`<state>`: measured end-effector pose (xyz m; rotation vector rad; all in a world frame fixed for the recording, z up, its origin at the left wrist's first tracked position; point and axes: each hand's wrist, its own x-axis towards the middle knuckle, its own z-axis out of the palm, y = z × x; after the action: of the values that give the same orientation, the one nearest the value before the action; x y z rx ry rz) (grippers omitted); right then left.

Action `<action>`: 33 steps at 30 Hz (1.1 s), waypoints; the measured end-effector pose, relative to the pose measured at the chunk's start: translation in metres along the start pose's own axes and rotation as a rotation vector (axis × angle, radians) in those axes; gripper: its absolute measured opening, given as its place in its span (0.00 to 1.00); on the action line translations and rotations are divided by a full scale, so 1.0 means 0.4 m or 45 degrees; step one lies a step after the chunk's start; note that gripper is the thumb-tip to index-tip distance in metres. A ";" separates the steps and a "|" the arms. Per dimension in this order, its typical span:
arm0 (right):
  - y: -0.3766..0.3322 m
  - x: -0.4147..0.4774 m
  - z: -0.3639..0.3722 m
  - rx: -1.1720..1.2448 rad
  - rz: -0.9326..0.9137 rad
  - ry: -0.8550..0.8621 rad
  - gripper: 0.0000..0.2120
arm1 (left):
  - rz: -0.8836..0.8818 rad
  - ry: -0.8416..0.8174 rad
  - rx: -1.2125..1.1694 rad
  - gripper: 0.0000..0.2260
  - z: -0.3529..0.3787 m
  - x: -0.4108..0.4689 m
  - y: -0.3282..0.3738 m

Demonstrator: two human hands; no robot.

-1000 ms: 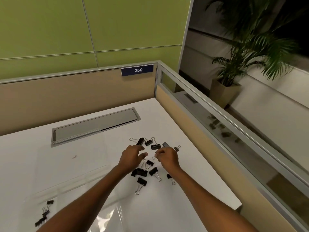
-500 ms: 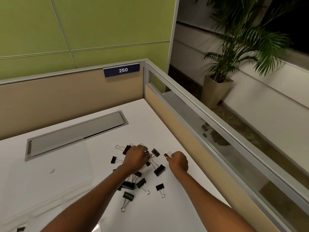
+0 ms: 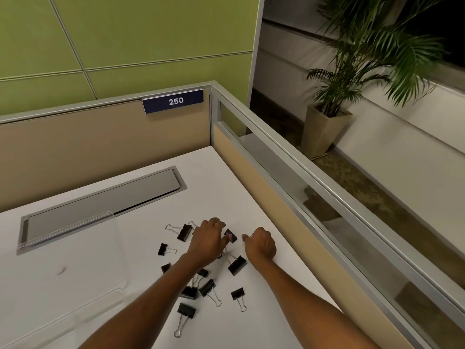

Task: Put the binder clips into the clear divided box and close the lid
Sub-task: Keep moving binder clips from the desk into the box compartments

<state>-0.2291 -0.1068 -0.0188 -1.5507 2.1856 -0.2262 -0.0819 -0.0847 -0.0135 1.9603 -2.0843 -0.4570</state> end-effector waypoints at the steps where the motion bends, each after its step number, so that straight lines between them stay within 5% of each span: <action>1: -0.003 0.002 0.005 -0.013 -0.005 -0.001 0.19 | 0.001 0.013 0.001 0.20 0.001 0.001 -0.001; 21: -0.031 0.004 0.037 -0.036 -0.160 -0.026 0.10 | -0.074 0.172 -0.137 0.20 -0.008 -0.043 -0.042; 26: -0.043 -0.013 0.015 0.300 -0.112 -0.051 0.19 | -0.098 0.185 -0.179 0.23 -0.019 -0.071 -0.051; 33: -0.091 -0.093 -0.020 1.104 -0.009 -0.316 0.13 | -0.149 0.256 -0.395 0.20 -0.033 -0.147 -0.065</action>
<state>-0.1916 -0.0864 0.0122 -1.0121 1.5496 -0.8085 -0.0489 -0.0280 -0.0093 1.8650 -1.6724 -0.5445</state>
